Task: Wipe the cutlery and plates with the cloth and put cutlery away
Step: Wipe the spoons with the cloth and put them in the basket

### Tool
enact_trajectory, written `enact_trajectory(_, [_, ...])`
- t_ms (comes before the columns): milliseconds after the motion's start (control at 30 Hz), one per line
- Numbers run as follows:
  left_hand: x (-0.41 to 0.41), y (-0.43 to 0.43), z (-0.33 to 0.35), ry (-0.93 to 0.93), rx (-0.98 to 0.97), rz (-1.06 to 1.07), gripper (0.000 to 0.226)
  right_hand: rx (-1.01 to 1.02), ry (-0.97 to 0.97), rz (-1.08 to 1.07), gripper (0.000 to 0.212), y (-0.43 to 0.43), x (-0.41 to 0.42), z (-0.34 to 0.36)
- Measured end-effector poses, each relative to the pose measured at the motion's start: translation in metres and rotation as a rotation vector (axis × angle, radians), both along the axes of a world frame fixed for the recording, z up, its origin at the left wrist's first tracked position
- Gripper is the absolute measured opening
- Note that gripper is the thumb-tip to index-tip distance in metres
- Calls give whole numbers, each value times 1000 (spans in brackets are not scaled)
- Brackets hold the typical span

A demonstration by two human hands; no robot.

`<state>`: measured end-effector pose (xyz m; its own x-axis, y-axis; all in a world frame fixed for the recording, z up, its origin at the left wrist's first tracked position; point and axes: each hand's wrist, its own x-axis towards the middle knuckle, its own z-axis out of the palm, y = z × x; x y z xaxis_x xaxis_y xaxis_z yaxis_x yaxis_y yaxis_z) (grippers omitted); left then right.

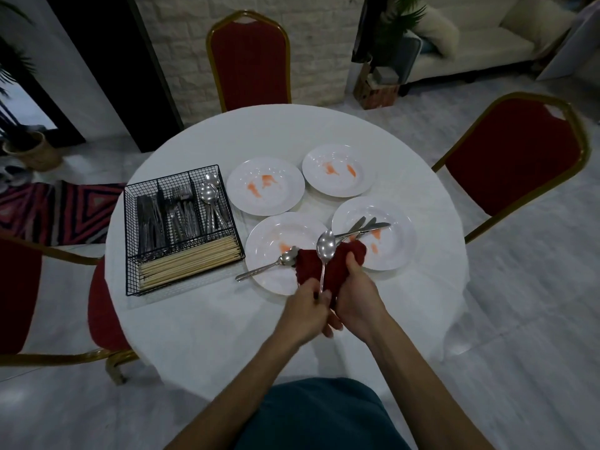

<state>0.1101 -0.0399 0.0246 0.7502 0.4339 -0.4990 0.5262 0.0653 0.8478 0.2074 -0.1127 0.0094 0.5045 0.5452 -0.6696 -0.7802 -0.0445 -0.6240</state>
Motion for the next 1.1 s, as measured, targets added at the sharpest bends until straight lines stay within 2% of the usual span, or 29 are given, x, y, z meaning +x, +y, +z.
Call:
enact_trajectory(100, [-2,3,3,40,33,-85,16,13,-59,16,46,4,5,4])
enact_trajectory(233, [-4,9,13,41,-5,-146,21,33,-48,1,42,3,11,12])
enact_trajectory(433, [-6,19,18,49,7,-47,25,142,-20,0,67,4,10,23])
enact_trajectory(533, [-7,21,19,17,-38,8,29,134,-16,-5,71,5,6,25])
enact_trajectory(600, [-8,18,20,6,-16,12,29,99,-14,-12,62,7,5,24])
enact_trajectory(733, [-11,3,18,3,212,-85,25,-13,35,-65,39,13,6,19])
enact_trajectory(833, [-12,-4,17,3,191,-118,26,-89,14,-99,28,11,9,20])
enact_trajectory(933, [-14,1,18,23,180,-172,27,-213,-168,-94,19,5,21,12])
enact_trajectory(1033, [-17,21,23,76,195,-273,28,-367,-458,12,12,-1,26,11])
enact_trajectory(1100, [-18,44,31,107,233,-347,28,-392,-564,85,13,-7,29,14])
